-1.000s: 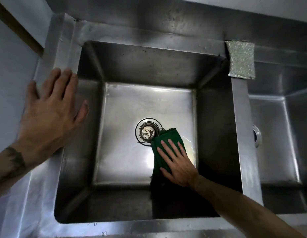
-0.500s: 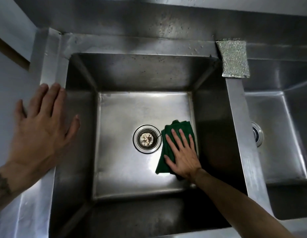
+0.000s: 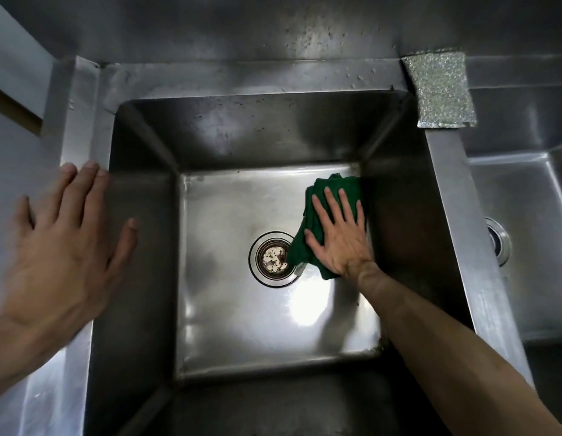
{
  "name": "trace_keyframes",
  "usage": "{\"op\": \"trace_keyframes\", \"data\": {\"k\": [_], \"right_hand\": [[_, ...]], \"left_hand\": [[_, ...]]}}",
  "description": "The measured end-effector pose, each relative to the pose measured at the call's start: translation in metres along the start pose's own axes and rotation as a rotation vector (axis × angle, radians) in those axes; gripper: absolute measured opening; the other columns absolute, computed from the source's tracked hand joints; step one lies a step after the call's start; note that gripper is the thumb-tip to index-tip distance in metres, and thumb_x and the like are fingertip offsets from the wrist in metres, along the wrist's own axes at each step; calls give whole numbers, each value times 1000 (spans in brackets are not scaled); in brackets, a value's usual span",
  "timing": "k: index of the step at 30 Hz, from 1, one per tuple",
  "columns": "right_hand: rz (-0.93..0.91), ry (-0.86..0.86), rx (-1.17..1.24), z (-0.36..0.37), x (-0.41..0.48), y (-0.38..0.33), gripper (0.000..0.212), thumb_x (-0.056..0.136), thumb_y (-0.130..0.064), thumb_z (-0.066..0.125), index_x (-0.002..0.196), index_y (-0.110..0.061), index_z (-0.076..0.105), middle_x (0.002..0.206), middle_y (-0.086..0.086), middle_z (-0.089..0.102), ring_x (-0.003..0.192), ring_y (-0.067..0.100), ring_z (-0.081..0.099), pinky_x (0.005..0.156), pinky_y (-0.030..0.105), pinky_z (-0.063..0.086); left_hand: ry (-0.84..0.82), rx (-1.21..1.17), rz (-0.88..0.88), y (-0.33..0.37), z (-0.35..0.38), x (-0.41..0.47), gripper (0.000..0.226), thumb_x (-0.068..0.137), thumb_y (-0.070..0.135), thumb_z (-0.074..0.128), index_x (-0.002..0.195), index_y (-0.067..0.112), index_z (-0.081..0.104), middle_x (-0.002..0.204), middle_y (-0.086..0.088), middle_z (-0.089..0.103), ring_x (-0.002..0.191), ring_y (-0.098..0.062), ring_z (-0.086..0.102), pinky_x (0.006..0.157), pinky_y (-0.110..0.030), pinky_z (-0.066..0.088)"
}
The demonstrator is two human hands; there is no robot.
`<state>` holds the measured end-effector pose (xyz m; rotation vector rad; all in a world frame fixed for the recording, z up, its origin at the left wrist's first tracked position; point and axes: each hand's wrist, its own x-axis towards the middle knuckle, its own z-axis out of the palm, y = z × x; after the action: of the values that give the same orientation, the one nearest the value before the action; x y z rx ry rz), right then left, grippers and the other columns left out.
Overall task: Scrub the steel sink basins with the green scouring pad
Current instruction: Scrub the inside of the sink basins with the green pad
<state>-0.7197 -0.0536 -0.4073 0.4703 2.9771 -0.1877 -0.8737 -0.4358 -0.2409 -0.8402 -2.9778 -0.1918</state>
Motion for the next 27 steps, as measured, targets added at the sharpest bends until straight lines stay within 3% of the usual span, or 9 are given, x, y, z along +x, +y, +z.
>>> {"op": "trace_keyframes", "data": {"k": [8, 10, 15, 19, 23, 27], "right_hand": [[66, 32, 20, 1, 29, -18, 80, 96, -66, 28, 164, -26, 15, 173, 3, 9, 160, 32, 1, 127, 59, 6], [23, 27, 35, 1, 36, -33, 80, 96, -66, 28, 164, -27, 15, 173, 3, 8, 160, 33, 1, 127, 60, 6], [-166, 10, 68, 0, 62, -88, 78, 97, -63, 34, 164, -26, 21, 172, 4, 16, 160, 33, 7, 127, 59, 8], [-134, -22, 67, 1, 67, -104, 80, 96, -65, 29, 164, -26, 15, 173, 4, 8, 160, 34, 0, 126, 60, 5], [-281, -51, 82, 4, 64, -125, 79, 97, -64, 28, 165, -24, 14, 174, 4, 6, 160, 34, -5, 127, 59, -1], [-283, -53, 92, 7, 66, -167, 75, 100, -61, 24, 165, -24, 14, 173, 5, 8, 160, 34, -5, 127, 59, -2]], "left_hand": [[10, 148, -12, -1, 0, 0, 80, 104, 63, 23, 169, 19, 12, 175, -7, 20, 163, -11, -4, 121, -72, 28], [-22, 142, -33, 4, -4, -1, 80, 104, 64, 20, 168, 17, 14, 175, -9, 20, 163, -14, -3, 121, -73, 27], [-41, 188, -3, 19, -17, -4, 79, 106, 59, 24, 164, 6, 25, 173, -16, 27, 162, -34, 21, 119, -73, 27], [-29, 204, -13, 25, -23, -3, 77, 106, 56, 27, 161, 2, 31, 171, -19, 30, 161, -36, 25, 118, -74, 28], [-45, 227, -11, 27, -24, -3, 78, 107, 55, 26, 161, 0, 31, 171, -20, 31, 160, -37, 25, 117, -74, 29], [-61, 228, -30, 30, -27, -2, 78, 106, 55, 28, 161, 1, 32, 170, -20, 31, 160, -37, 25, 119, -74, 27]]}}
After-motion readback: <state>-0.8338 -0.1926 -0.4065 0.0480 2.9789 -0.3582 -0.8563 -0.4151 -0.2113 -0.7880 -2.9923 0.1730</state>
